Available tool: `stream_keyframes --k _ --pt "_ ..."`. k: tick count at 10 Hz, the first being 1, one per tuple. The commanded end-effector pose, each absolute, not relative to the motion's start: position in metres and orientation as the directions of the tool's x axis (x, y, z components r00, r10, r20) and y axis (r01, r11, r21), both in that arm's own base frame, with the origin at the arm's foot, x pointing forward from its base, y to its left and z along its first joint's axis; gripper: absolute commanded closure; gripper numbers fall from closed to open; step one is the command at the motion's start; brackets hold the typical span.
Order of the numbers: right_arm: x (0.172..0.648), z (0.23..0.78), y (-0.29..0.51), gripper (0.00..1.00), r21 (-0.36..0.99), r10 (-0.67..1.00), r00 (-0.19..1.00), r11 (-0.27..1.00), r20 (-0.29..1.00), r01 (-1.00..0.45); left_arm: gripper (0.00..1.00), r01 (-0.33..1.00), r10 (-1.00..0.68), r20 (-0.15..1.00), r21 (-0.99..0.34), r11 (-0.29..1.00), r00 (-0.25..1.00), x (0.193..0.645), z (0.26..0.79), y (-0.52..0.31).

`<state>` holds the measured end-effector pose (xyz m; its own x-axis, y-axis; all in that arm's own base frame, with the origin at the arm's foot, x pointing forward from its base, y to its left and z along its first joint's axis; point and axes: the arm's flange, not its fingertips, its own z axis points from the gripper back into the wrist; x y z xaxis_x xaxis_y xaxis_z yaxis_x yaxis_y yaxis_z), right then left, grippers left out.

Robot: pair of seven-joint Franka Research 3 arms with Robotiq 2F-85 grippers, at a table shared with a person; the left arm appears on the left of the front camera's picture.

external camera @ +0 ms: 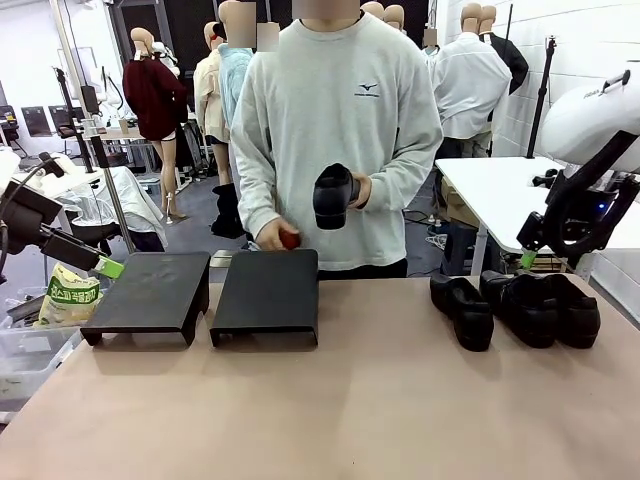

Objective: Organize the shoes by placing them on the stand.
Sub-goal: Pick up one Shoe and place it in the middle of the table.

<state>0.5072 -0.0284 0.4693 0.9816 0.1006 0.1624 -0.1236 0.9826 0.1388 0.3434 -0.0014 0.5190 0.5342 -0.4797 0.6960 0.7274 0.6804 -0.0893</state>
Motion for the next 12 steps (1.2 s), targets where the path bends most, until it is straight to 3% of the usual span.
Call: stream_keyframes --k 1,5,7,12 --pt "0.511 0.460 -0.010 0.00 0.092 0.131 0.986 0.986 0.100 -0.140 0.00 0.742 -0.484 0.704 -0.091 0.664 0.520 0.344 0.518 0.002" --pt "0.541 0.434 0.016 0.00 0.005 0.157 0.986 0.988 0.058 -0.158 0.00 0.742 -0.484 0.704 -0.091 0.664 0.520 0.344 0.518 0.002" --pt "0.542 0.430 0.018 0.33 -0.002 0.119 0.988 0.993 0.096 -0.119 0.00 0.742 -0.484 0.704 -0.091 0.664 0.520 0.344 0.518 0.002" --pt "0.570 0.395 0.021 0.33 -0.027 0.135 0.978 0.991 0.157 -0.133 0.00 0.742 -0.484 0.704 -0.091 0.664 0.520 0.344 0.518 0.002"
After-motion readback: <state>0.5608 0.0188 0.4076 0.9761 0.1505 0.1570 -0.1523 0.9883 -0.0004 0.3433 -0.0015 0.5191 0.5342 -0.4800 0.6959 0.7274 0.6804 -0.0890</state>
